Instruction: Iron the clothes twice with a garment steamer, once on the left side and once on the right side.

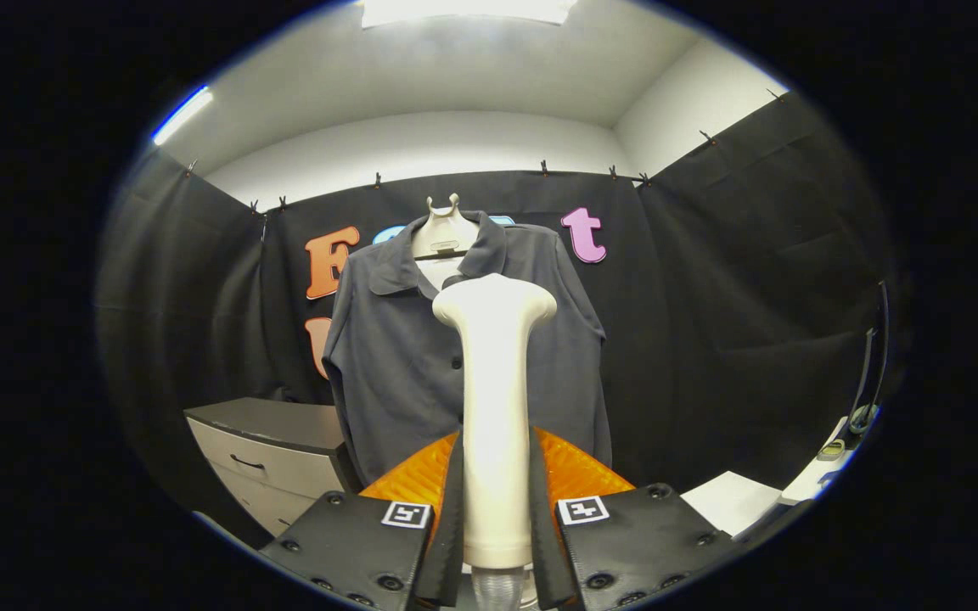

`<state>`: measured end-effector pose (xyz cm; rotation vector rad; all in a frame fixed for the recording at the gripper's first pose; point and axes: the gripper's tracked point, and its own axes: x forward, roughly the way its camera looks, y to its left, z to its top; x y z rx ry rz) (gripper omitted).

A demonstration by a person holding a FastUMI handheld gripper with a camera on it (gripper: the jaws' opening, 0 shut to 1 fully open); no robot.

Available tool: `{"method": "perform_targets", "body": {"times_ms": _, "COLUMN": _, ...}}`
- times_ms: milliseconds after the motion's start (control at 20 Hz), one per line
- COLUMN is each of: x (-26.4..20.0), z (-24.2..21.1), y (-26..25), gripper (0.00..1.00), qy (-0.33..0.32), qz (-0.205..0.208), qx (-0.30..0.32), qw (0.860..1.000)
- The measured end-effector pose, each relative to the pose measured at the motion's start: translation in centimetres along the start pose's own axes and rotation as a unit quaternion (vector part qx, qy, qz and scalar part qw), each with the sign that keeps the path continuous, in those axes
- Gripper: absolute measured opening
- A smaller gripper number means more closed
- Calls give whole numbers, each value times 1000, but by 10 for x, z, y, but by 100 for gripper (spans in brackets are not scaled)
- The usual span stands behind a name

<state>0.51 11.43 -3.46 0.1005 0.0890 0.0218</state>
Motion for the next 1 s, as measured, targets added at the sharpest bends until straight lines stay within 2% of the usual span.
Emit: {"method": "perform_targets", "body": {"times_ms": 1000, "x": 11, "z": 2, "y": 26, "gripper": 41, "qy": -10, "qz": 29, "qx": 15, "qw": 999}}
